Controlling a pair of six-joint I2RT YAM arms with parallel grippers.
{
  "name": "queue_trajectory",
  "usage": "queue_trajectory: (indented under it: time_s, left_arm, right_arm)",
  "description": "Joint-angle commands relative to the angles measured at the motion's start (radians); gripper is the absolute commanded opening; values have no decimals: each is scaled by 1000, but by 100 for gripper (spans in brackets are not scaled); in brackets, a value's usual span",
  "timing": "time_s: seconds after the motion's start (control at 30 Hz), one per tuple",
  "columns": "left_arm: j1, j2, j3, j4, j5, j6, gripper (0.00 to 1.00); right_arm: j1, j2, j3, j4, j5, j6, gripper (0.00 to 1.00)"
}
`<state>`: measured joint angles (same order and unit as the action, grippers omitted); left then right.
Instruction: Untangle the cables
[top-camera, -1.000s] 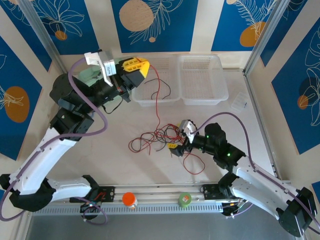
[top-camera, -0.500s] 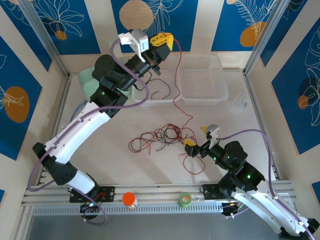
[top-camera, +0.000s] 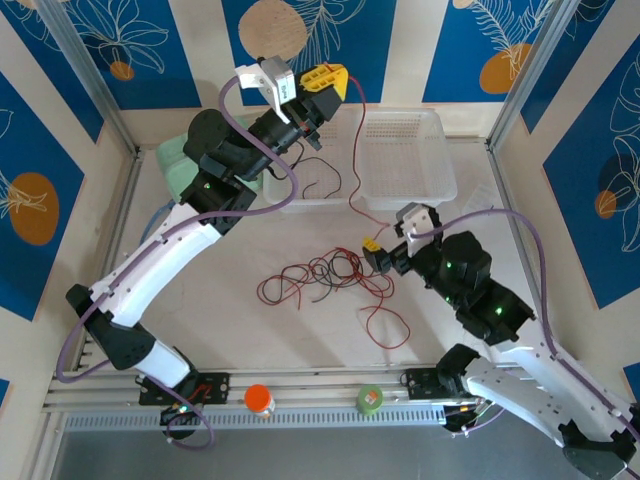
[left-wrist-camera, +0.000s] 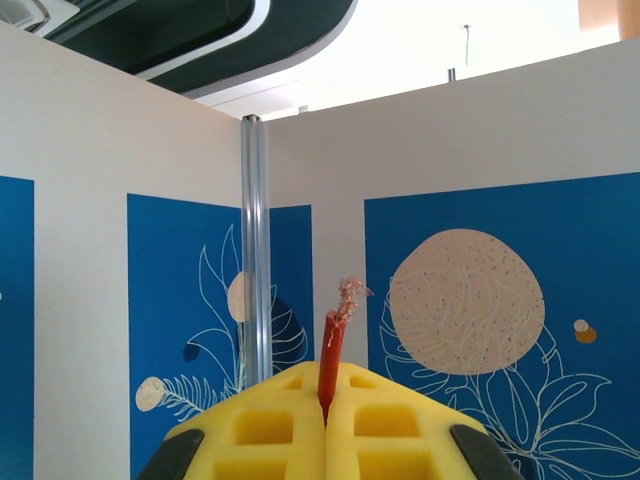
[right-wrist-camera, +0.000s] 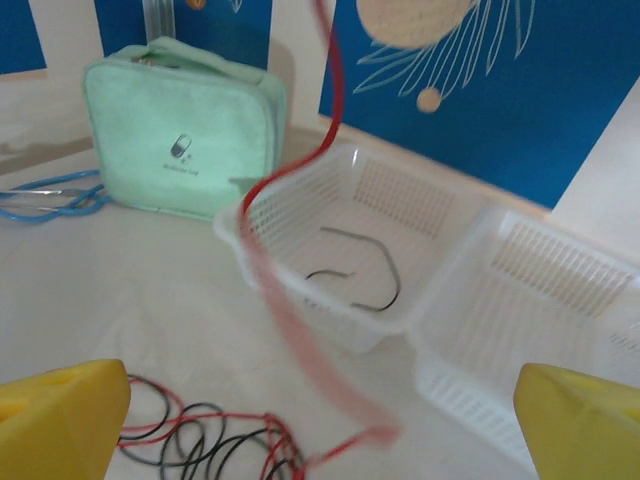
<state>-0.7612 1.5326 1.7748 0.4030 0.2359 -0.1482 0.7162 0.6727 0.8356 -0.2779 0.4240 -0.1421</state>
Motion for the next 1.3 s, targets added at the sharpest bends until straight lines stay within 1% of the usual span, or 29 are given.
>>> queue_trajectory:
  time_s: [0.0, 0.13, 0.27, 0.33, 0.47, 0.57, 0.67, 0.77, 0.9, 0.97, 1.1, 1.17, 1.2, 1.27]
  left_arm:
    - [7, -25, 31, 18, 22, 4, 0]
    - [7, -26, 34, 17, 21, 6, 0]
    - [7, -31, 40, 14, 23, 6, 0]
    - [8, -35, 41, 13, 25, 6, 0]
    - [7, -44, 42, 4, 25, 10, 0]
    - [9, -50, 38, -1, 25, 18, 0]
    - [7, -55, 37, -1, 23, 20, 0]
    - [7, -59, 36, 2, 26, 16, 0]
    - [7, -65, 36, 1, 31, 13, 0]
    - [7, -70, 32, 0, 31, 15, 0]
    - [8, -78, 25, 1, 32, 15, 0]
    - [8, -82, 22, 5, 33, 14, 0]
    - [7, -83, 20, 6, 32, 13, 0]
    - [8, -84, 21, 7, 31, 13, 0]
  right_arm:
    - [11, 47, 91, -113, 45, -170, 99]
    - [9, 116, 162, -220, -46, -261, 99]
    - [4, 155, 166, -239, -162, -286, 100]
    - [-5, 164, 159, -218, -191, -277, 99]
    - [-28, 174, 166, -195, -212, -226, 94]
    - [-35, 154, 175, -193, -228, -183, 90]
    - [-44, 134, 171, -179, -254, -149, 90]
    - [-49, 142, 168, -160, -206, -127, 91]
    - [-52, 187, 191, -157, -54, -111, 96]
    - [-52, 203, 201, -159, -4, -115, 96]
    - [-53, 214, 205, -146, -6, -119, 96]
    - [-52, 222, 206, -144, -23, -115, 90]
    - [-52, 224, 208, -147, -29, -112, 85]
    - [-52, 231, 211, -156, -49, -103, 66]
